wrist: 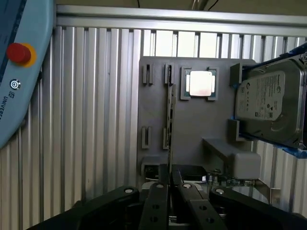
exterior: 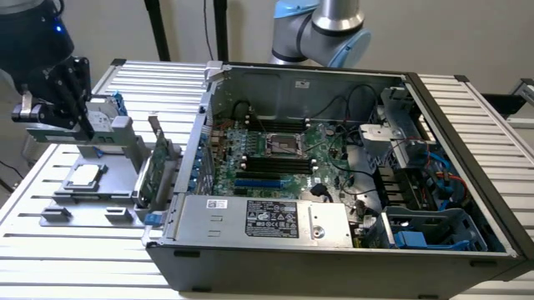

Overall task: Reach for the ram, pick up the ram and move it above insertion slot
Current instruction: 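Pick up the ram and move it above insertion slot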

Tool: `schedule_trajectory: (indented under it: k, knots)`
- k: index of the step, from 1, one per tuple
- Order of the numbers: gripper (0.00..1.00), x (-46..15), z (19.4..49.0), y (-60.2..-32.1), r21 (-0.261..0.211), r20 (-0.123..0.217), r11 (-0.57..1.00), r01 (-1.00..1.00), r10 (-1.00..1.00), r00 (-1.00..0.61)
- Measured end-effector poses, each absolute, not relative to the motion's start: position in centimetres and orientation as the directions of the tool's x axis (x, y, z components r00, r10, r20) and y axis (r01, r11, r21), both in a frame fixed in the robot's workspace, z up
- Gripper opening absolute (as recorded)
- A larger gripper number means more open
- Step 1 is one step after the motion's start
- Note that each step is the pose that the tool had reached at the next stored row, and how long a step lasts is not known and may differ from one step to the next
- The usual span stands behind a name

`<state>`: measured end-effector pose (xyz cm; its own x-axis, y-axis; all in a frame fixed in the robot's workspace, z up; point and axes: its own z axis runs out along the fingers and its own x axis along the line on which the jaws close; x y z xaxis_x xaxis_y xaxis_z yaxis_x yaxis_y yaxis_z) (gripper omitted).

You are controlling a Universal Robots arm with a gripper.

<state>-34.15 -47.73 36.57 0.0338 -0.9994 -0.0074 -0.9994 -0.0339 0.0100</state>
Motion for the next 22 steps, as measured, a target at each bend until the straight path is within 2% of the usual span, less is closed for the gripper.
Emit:
schedule_trajectory:
  k: [10,22]
  knots:
    - [0.13,-31.7,37.9,-47.2,0.010,-0.012,-0.034,-0.999,-0.999,0.034]
    - [0.13,-29.3,38.2,-46.5,0.009,-0.036,-0.034,-0.999,-0.999,0.034]
